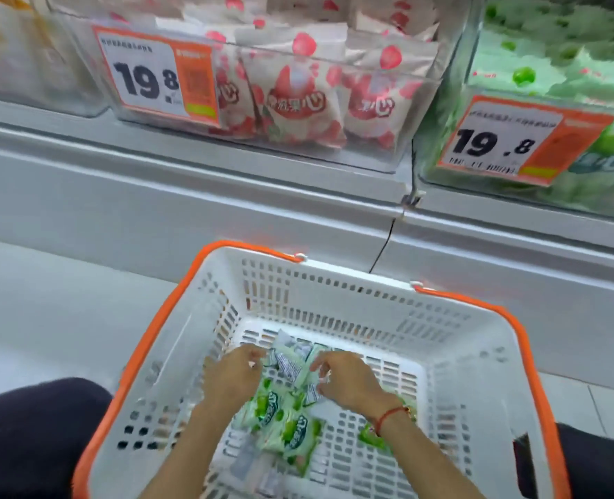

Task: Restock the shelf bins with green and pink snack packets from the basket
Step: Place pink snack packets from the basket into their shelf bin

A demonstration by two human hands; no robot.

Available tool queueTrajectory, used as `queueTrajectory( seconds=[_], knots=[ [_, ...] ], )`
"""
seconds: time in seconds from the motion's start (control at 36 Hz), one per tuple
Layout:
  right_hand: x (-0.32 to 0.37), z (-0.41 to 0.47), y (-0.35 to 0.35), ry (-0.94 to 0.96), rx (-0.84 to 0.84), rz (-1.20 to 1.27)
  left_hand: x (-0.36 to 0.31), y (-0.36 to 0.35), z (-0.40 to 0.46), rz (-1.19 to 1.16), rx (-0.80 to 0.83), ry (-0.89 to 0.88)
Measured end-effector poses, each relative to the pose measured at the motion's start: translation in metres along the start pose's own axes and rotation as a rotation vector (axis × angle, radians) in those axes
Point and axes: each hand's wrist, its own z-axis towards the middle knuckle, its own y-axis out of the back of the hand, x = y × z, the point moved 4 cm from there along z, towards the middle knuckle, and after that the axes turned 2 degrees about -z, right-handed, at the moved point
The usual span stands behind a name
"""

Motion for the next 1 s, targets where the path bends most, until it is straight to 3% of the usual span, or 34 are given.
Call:
queueTrajectory(
  seconds=[0.14,0.22,0.33,0.42,0.5,0.67,0.72,0.86,1.0],
  knots=[
    [0.003,0.003,-0.067,0.193,0.248,-0.090,0.049,-0.050,-0.003,0.321,0.444,0.163],
    [0.003,0.005,-0.100,0.221,0.256,-0.190,0.068,-0.066,-0.017,0.363,0.628,0.241],
    [-0.008,0.000,-0.104,0.191,0.184,-0.386,0.075,-0.077,-0.029,0.327,0.706,0.270],
    [-0.027,-0.006,-0.097,0.128,0.248,-0.503,0.064,-0.078,-0.028,0.217,0.753,0.310],
    [-0.047,-0.008,-0.089,0.058,0.361,-0.438,0.044,-0.069,-0.022,0.140,0.792,0.336],
    [-0.035,-0.018,-0.031,-0.009,0.635,-0.086,-0.013,-0.022,-0.018,-0.265,0.776,0.378],
    [-0.019,-0.023,-0.001,0.025,0.642,0.101,-0.031,-0.004,-0.020,-0.385,0.753,0.328],
    [0.001,-0.026,0.069,0.054,0.232,0.474,-0.070,0.040,-0.024,-0.670,0.565,0.264],
    [0.018,-0.048,0.139,0.107,0.054,0.522,-0.114,0.090,-0.030,-0.731,0.297,0.018]
  ],
)
